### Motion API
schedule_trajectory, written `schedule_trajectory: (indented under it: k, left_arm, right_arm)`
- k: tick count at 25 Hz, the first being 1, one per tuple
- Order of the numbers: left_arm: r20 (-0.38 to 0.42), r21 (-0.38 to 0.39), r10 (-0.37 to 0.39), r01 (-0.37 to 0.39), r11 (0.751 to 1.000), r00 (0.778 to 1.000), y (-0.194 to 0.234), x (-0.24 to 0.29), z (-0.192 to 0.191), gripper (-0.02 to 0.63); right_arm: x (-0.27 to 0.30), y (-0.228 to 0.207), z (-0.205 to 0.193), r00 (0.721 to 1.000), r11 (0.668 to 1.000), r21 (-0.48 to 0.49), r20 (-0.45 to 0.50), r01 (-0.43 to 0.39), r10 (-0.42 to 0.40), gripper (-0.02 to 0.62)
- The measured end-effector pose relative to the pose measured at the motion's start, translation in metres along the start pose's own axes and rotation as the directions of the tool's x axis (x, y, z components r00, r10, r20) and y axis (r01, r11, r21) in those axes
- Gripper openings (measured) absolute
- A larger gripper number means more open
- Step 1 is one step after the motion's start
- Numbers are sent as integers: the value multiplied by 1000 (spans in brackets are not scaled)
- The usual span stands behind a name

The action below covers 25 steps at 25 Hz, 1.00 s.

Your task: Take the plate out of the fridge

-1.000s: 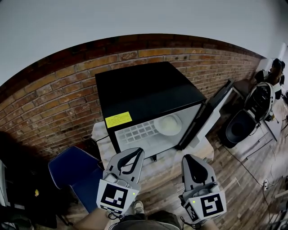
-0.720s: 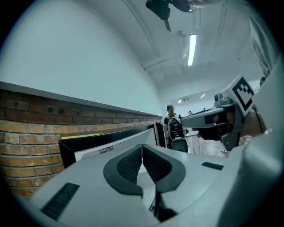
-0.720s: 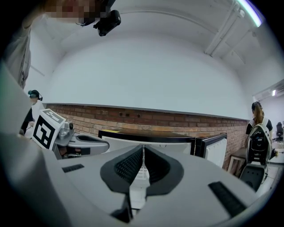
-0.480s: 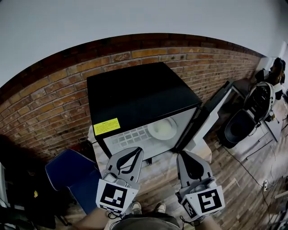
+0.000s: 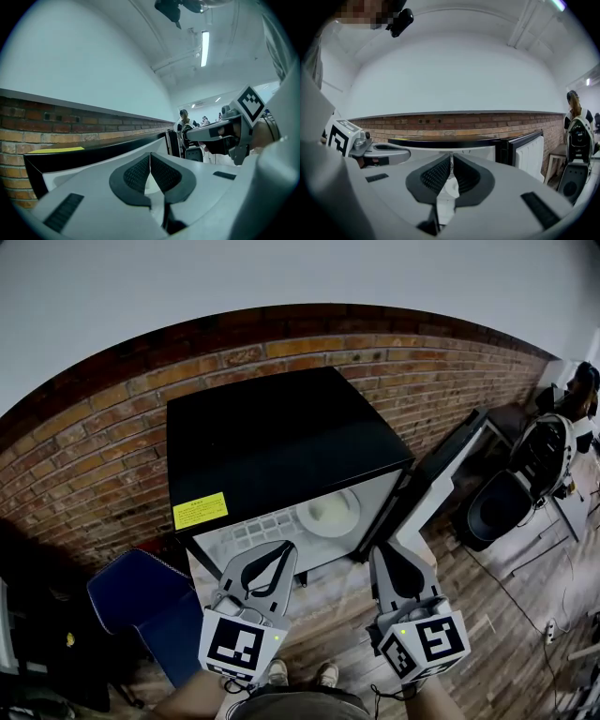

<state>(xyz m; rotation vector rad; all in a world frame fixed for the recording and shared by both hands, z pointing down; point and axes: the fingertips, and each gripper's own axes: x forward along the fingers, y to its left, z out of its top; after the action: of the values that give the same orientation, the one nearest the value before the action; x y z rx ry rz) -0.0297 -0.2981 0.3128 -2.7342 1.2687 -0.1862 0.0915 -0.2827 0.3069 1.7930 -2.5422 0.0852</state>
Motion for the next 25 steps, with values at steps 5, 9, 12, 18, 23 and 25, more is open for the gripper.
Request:
schedule_trajectory:
  k: [5, 9, 12, 18, 23, 25]
  left_arm:
    - [0, 11, 1, -1, 1000, 1000, 0, 14, -1, 18]
    - [-6, 3, 6, -6, 1000, 1000, 1, 22, -3, 18]
    - [-14, -6, 11, -11, 1000, 1000, 3, 27, -5, 18]
    - [-26, 4, 4, -4, 1000, 1000, 3, 36, -13, 18]
    - [-36, 15, -9, 9, 1000, 999, 2, 43, -23, 18]
    - [-45, 11, -14, 14, 1000, 999, 0, 46, -29, 18]
  right_arm:
    - [19, -16, -8, 1000, 990, 140, 4, -21, 20, 35]
    - [30, -27, -19, 1000, 972, 235, -3, -25, 27, 53]
    - [37, -36, -28, 1000, 959, 283, -22, -9, 16, 81]
    - [53, -45, -56, 998, 914, 406, -54, 1, 23, 124]
    - [67, -53, -83, 997, 863, 505, -79, 21, 22, 146]
    - [71, -56, -95, 995, 845, 534, -97, 35, 20, 147]
